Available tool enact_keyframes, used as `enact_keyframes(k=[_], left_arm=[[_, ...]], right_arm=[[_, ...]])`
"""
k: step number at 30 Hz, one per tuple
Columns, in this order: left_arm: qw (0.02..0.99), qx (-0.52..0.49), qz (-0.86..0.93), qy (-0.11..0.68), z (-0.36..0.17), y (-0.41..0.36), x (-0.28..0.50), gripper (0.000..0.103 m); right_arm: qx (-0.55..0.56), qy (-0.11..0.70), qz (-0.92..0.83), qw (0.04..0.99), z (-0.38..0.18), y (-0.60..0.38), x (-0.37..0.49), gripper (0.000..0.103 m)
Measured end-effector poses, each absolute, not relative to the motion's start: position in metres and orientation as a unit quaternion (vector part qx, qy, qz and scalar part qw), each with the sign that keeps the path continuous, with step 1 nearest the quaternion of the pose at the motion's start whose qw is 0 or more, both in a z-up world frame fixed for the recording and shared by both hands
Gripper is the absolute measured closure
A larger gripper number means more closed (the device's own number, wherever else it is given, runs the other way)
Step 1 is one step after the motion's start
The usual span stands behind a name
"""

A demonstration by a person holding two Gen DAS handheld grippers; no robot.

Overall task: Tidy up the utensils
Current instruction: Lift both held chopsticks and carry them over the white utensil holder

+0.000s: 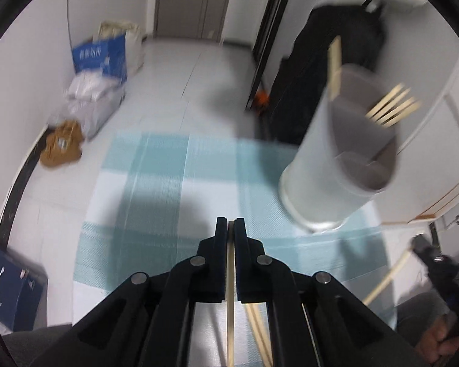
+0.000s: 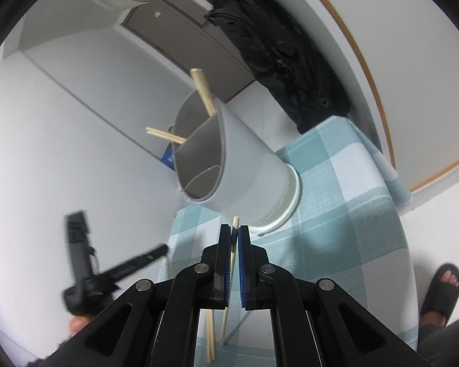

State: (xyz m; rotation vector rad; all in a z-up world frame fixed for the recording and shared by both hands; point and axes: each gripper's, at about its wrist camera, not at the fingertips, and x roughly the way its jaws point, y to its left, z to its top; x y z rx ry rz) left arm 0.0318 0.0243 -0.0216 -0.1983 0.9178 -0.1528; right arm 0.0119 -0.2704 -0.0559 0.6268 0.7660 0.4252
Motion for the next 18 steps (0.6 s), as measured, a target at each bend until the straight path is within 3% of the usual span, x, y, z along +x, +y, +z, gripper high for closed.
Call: enact_keyframes(k=[18], left_arm=[[0.927, -0.084, -0.144, 0.336, 0.013, 0.032, -0.018, 0.103]], right_arm=[[0.162, 0.317, 0.228, 0.906, -0.01, -0.204, -0.025, 0.1]])
